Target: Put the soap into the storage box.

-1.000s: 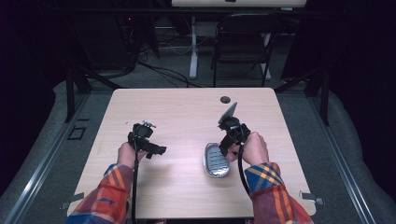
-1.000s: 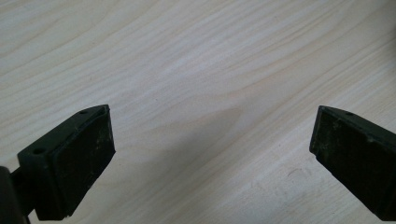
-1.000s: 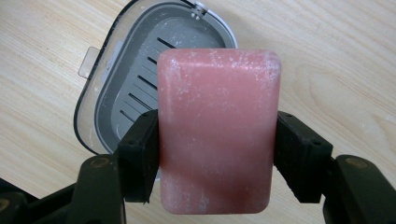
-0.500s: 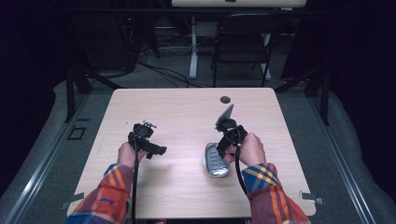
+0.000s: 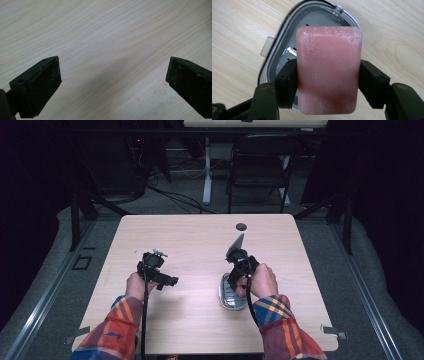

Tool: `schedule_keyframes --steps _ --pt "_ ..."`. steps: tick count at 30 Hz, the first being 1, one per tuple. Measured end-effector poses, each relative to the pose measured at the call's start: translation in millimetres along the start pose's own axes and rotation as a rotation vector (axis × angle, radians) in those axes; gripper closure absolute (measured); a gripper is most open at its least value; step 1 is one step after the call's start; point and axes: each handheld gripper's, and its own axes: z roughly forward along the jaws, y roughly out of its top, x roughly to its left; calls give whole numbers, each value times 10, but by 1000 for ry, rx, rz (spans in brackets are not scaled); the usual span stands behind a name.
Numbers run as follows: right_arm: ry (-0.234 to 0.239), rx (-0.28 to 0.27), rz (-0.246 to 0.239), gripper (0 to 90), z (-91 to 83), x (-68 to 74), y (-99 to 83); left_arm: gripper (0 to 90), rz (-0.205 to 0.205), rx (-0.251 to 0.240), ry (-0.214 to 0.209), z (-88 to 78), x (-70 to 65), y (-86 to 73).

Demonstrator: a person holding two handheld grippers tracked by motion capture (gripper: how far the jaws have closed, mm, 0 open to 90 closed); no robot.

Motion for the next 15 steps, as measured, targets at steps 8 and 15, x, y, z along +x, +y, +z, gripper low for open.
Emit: schedule_keyframes --steps 8,15 --pt "20 -3 33 370 67 16 14 0 1 -1 -1 2 2 1" --pt "28 14 66 368 81 -3 2 0 5 1 2 2 -2 3"
